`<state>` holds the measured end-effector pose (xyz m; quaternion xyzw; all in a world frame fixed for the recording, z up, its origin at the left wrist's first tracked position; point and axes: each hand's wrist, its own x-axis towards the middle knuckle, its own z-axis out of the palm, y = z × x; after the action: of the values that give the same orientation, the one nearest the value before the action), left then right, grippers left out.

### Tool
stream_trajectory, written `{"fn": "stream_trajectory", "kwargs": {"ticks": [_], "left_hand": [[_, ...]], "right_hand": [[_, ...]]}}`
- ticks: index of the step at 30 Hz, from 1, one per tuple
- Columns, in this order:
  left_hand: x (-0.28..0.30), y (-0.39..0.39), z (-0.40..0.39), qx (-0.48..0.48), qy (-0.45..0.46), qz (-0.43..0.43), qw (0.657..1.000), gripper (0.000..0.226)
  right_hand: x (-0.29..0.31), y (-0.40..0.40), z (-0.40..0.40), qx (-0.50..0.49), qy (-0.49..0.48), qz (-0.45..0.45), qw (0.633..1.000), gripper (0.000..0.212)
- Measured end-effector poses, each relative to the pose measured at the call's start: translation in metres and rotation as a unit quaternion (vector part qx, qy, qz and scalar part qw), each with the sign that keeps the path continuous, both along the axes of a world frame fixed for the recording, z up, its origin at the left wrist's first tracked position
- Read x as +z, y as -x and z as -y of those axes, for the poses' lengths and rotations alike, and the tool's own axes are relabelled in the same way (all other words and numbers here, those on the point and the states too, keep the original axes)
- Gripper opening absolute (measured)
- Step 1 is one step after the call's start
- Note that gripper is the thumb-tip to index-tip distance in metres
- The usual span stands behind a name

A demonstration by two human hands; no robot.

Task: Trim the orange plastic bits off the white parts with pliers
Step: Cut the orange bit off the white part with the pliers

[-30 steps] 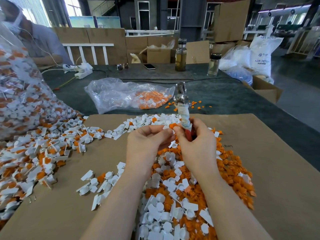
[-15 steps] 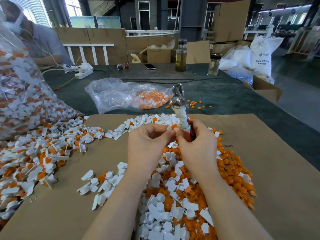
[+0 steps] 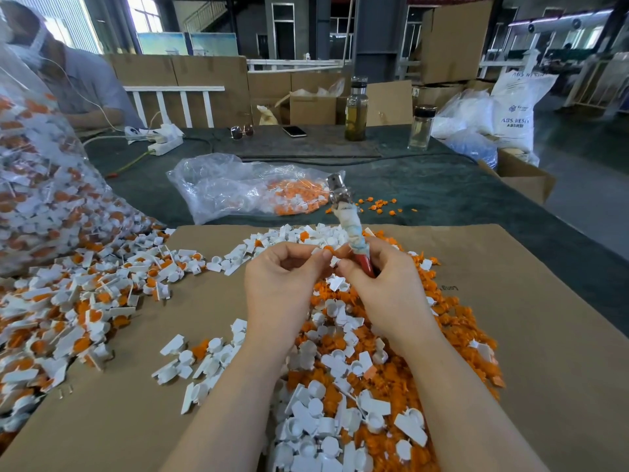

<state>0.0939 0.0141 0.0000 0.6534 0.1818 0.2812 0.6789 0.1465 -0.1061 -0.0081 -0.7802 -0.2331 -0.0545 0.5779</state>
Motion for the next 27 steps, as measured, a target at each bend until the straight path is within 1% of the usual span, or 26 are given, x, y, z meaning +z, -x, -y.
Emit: {"fn": "stream_trajectory", "kwargs": {"ticks": [4,8,10,13,16,18,20,24,27], "left_hand": [[0.0,0.0,-0.002,0.003,0.018,0.02,1.0,0.005],[0.0,-0.001,-0.004,0.003,0.004,0.021,1.0,0.005],[0.0,-0.001,-0.006,0.003,-0.001,0.025,1.0,0.006],[0.0,0.0,-0.009,0.006,-0.013,0.033,0.999,0.004],[0.0,0.002,-0.014,0.005,-0.004,0.051,0.999,0.004],[0.0,0.002,-0.018,0.006,0.007,0.063,0.998,0.006],[0.0,0.002,-0.021,0.01,0.008,0.071,0.997,0.006],[0.0,0.003,-0.024,0.006,0.018,0.086,0.996,0.007],[0.0,0.003,-0.025,0.003,0.013,0.088,0.996,0.008]], "right_hand": [[0.003,0.001,0.002,-0.006,-0.004,-0.011,1.0,0.011],[0.004,0.0,0.003,-0.011,0.009,-0.005,1.0,0.004],[0.005,0.0,0.005,0.005,0.02,-0.012,1.0,0.003],[0.006,-0.002,0.012,0.043,0.049,-0.047,0.997,0.002],[0.008,-0.003,0.019,0.087,0.087,-0.08,0.989,0.01],[0.008,-0.003,0.021,0.108,0.13,-0.088,0.982,0.019],[0.009,-0.003,0.021,0.121,0.167,-0.088,0.975,0.023],[0.01,-0.002,0.021,0.141,0.189,-0.088,0.968,0.021],[0.011,-0.002,0.022,0.15,0.215,-0.086,0.961,0.033]]}}
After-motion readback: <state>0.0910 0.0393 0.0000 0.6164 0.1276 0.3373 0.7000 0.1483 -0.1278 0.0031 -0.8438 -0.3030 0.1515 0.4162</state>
